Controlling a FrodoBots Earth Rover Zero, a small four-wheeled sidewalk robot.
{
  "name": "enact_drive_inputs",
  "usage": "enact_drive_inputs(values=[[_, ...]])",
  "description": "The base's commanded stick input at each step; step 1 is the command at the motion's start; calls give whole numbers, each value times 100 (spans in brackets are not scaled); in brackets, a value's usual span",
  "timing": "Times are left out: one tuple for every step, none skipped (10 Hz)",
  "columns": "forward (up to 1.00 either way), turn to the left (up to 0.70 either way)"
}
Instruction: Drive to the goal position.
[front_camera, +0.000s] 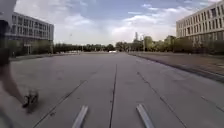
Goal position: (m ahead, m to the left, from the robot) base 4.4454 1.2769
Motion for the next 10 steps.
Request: enact_drive_inputs(values=[[70,-6],[70,-14],[70,-14],[70,-14],[70,-14],[70,-14],[70,-14],[70,-14],[70,-14],[70,-14]])
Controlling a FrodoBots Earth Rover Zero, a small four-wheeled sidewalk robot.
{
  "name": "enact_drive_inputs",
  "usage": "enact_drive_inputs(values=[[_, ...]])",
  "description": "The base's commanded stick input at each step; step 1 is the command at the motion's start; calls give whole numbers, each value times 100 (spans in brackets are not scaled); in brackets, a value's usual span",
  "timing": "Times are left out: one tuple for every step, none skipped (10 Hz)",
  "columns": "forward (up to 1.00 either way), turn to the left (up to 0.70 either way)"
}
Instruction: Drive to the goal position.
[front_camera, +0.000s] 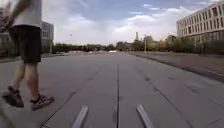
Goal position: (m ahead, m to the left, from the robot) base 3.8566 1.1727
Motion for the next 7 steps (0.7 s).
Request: enact_drive_inputs(values=[[70,-14],[70,-14],[70,-14],[70,-14],[70,-14],[70,-14],[70,-14]])
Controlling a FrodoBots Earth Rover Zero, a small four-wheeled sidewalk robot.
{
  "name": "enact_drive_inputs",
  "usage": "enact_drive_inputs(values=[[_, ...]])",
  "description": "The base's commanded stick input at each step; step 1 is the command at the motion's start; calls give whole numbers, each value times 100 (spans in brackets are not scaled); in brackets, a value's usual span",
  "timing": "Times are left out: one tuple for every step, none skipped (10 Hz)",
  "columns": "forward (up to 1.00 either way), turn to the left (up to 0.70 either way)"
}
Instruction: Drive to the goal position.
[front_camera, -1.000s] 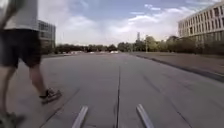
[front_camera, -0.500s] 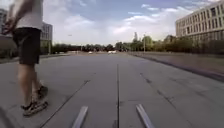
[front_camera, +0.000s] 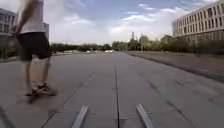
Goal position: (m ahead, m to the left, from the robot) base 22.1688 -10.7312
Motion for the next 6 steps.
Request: enact_drive_inputs(values=[[70,-14],[70,-14],[70,-14],[70,-9],[70,0],[70,0]])
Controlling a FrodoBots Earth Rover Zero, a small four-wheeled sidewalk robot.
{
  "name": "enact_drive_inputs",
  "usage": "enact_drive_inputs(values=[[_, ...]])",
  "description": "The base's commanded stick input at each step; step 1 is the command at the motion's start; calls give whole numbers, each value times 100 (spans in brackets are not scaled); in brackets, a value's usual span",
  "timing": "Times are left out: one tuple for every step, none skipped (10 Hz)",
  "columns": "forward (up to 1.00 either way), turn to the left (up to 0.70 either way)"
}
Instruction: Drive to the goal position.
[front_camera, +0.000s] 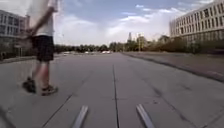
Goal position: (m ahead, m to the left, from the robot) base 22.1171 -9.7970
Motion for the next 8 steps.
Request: enact_drive_inputs(values=[[70,0],[70,0],[70,0],[70,0],[70,0],[70,0],[70,0],[70,0]])
